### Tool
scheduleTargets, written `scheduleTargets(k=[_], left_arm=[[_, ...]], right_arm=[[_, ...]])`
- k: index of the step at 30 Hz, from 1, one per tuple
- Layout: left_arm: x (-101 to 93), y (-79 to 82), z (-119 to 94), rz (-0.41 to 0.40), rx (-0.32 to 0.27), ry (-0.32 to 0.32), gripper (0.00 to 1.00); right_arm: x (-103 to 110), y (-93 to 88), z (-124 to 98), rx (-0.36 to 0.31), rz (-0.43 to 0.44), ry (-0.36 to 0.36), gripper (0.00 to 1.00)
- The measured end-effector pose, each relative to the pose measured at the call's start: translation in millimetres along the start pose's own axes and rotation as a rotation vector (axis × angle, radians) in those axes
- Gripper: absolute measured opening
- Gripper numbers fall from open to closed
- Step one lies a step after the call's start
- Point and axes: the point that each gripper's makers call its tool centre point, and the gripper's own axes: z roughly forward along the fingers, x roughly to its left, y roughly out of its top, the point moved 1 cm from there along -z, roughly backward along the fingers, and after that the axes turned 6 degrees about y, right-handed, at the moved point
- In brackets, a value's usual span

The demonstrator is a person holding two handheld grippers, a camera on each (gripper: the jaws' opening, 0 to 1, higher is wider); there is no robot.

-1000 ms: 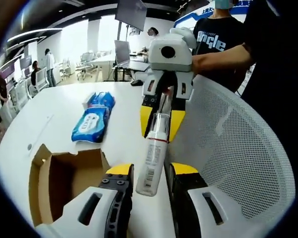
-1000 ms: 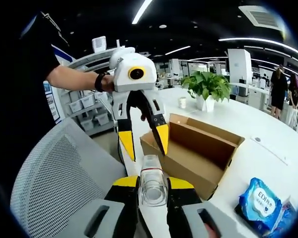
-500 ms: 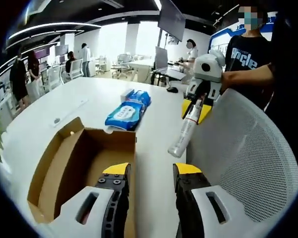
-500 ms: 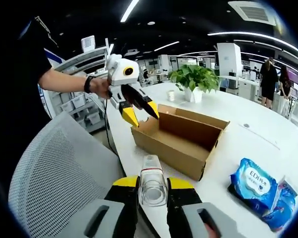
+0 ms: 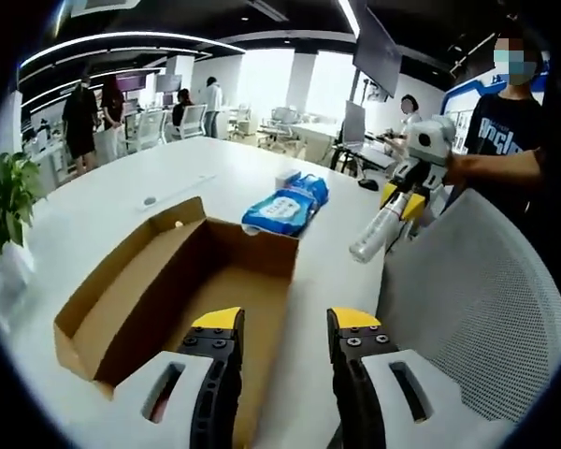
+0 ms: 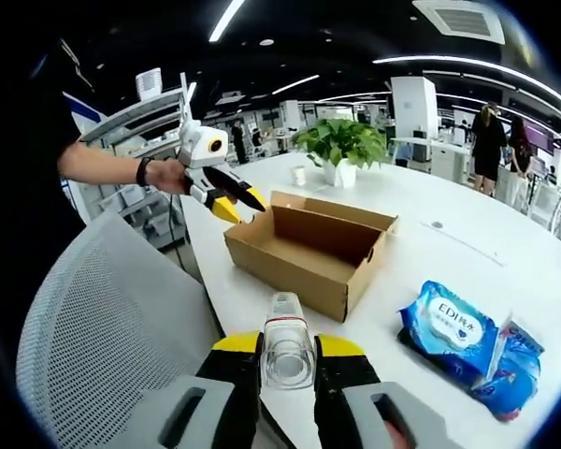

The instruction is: Operate the shoe box by opening the lid, removing the specified soft item, and placing it in the target area until the item is outside and the box remains undamaged.

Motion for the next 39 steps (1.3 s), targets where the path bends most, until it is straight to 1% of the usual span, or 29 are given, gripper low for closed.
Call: scheduleTargets(k=[2,4,8,12,16,21,26,29,33,39], left_arm=[[1.2,-0.7,0,-0.024,-0.01,0.009,0.36],[2.6,-3.9,0,-0.021,-0.002,0.026,0.37],[2.6,-6.5,0,-0.03,0.002,0.032,0.37],[3.0,-7.2,0,-0.046,-0.005,0.044,0.37],[1.8,-8.9,0,-0.052,-0.005,0.053,0.36],[-1.1,-9.9,0,-0.061,-0.009,0.059,0.36],[-2.6,-11.4,0,-0.073,-0.01,0.063,0.36],[-2.1,-11.9,-1,-0.085,-0.014,0.071,0.36],[-1.9,-13.8,-3,-0.095,-0.013,0.078,0.36],[1.4,-15.2,-8,-0.117,-0.02,0.1,0.35]], right_arm=[[-4,-1.1,-3,0.008,0.0,-0.009,0.17],[-10,-2.7,-7,0.01,0.003,-0.017,0.17],[-20,-4.3,-12,0.015,0.008,-0.033,0.17],[-31,-2.3,-13,0.014,0.014,-0.046,0.17],[-43,-1.5,-15,0.03,0.005,-0.062,0.17],[-58,8.7,-21,0.032,-0.013,-0.073,0.17],[-73,17.2,-27,0.05,-0.035,-0.086,0.17],[-83,21.4,-32,0.037,-0.028,-0.099,0.17],[-95,24.0,-35,0.031,-0.017,-0.11,0.17],[-115,26.1,-38,0.048,-0.019,-0.117,0.17]])
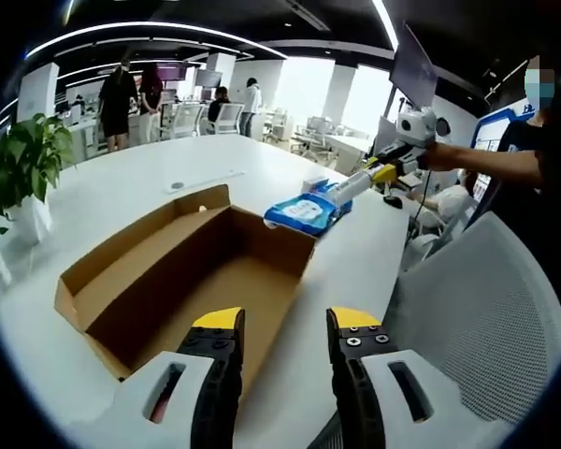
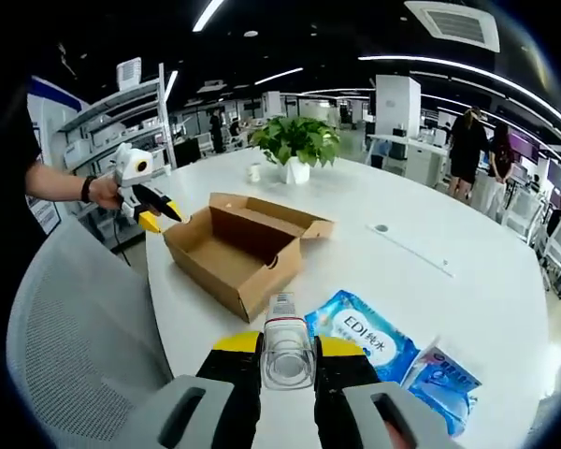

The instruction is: Operate the shoe box by opening the lid, removing the specified soft item, and placing it in the target area until the item is outside and the box remains undamaged.

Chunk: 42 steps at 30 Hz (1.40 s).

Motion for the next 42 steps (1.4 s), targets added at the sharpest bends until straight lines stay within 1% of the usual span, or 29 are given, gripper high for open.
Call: scheduleTargets(k=[4,19,24,28,35,42], left_arm=[[3.2,-1.4,-4,-0.016,-0.005,0.017,0.35],[10.7,-9.1,-12,-0.058,-0.014,0.062,0.35],[10.8,-12.2,-12,-0.069,-0.014,0.069,0.35],[12.2,-14.6,-11,-0.074,-0.008,0.073,0.35],[14.1,-11.4,-6,-0.078,-0.011,0.082,0.35],[13.3,-10.9,0,-0.085,-0.012,0.085,0.35]], right_arm=[[-13,2.5,1,0.007,-0.002,-0.005,0.17],[-63,8.4,2,0.076,-0.042,-0.033,0.17],[-77,10.0,3,0.1,-0.057,-0.041,0.17],[-84,12.2,4,0.106,-0.065,-0.043,0.17],[-100,7.1,8,0.159,-0.101,-0.043,0.17],[-120,1.6,13,0.199,-0.108,-0.06,0.17]])
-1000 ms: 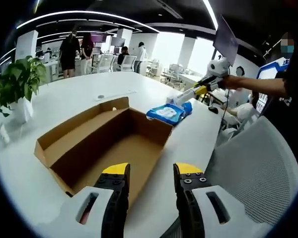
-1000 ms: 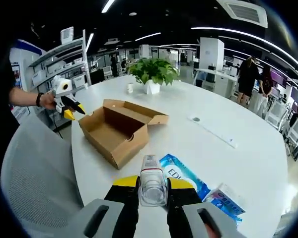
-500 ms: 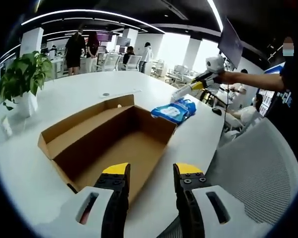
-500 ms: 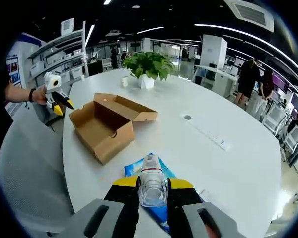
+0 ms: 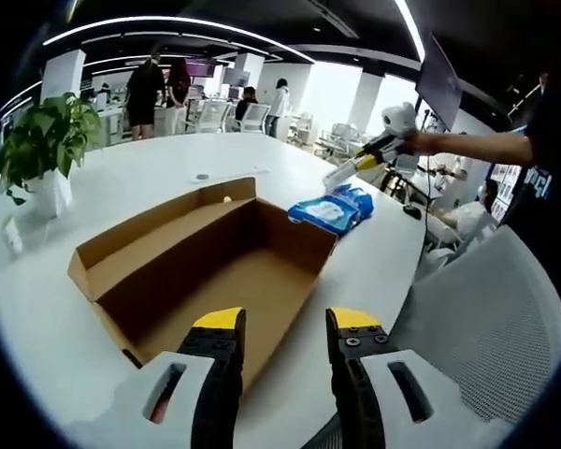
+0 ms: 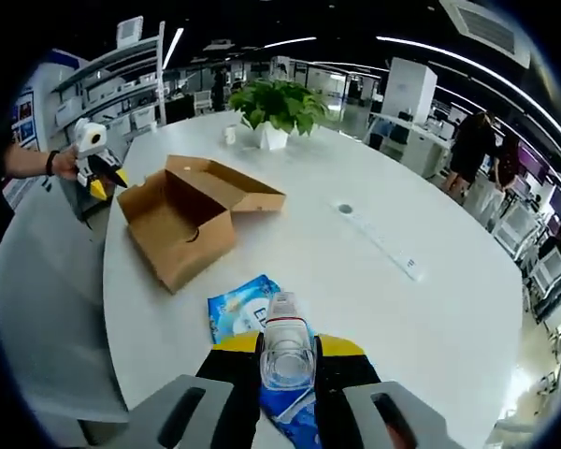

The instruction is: Operate the shoe box by opening the lid, removing the specified soft item, and placing it in the target area until the item is outside and the box remains undamaged.

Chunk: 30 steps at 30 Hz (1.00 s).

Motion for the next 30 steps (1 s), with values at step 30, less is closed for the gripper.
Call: scheduleTargets(k=[30], left_arm=[[0.4,-13.3,-1,-0.051,-0.004,0.035,0.34]], right_arm=[[-46,-17.6,33,0.218,-0.131,-0.004,0.17]])
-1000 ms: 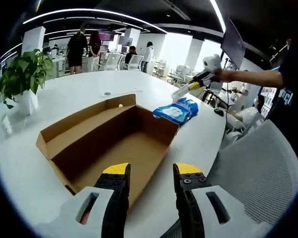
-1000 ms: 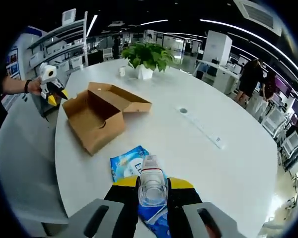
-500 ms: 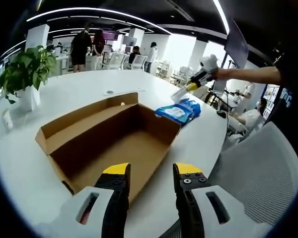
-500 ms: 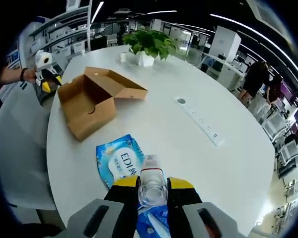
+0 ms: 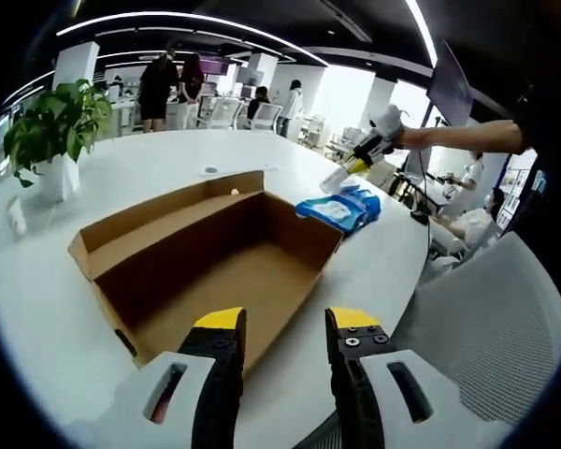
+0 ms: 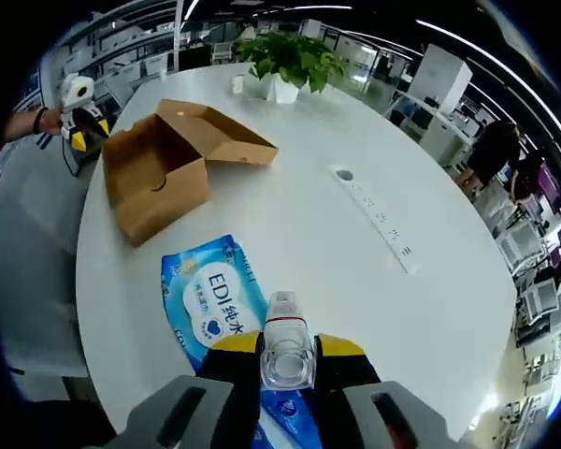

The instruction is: Operate the shoe box by opening the lid, removing the specified soft item, and placing it in the target area until the item is outside and the box remains undamaged.

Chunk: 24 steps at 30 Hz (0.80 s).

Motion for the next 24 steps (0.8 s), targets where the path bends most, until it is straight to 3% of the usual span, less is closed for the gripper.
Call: scheduleTargets(k=[15,24], left_arm=[[1.2,-2.1,-6,-0.016,-0.012,0.024,0.34],[-1.4,-5.9,-8,-0.024,-0.011,0.032,0.34]], right_arm=[[-16,-20.9,18,0.18,-0.156,0.009,0.17],[-11,-22.3,28,0.272,-0.247,0.038,0.17]])
